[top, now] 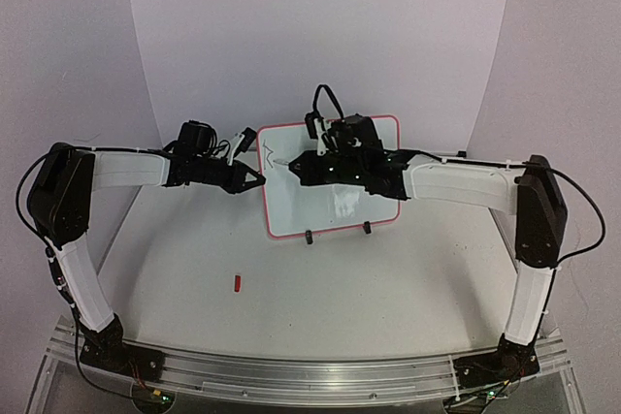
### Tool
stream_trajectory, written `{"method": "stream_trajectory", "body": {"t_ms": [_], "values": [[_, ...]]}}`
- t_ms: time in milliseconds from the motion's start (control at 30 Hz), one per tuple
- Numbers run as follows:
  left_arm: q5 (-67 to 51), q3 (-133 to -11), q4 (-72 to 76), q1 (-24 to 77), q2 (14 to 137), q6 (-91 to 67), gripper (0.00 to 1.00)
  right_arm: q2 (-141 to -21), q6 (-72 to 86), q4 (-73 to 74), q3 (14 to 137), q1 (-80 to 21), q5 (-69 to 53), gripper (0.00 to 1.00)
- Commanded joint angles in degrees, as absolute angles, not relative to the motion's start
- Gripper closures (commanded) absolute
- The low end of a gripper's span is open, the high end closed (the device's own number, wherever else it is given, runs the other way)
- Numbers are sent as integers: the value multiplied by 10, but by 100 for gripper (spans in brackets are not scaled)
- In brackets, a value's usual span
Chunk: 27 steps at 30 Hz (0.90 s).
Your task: Write a sentence on the whiteboard
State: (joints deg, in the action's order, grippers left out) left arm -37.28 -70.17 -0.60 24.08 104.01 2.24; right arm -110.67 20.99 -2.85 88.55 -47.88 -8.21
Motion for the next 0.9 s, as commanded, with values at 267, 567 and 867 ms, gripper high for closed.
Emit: {"method": "stream_trajectory", "body": {"t_ms": [267,567,867], "values": [[-332,-721,-36,243,1037,58,100,-1077,195,-27,907,-473,-57,100],[-330,-724,-39,244,1040,60,100,-1100,198,-19,919,-472,-58,100],[-330,-724,-41,244,1041,62,100,-1116,201,-14,925,-473,-57,100]]}}
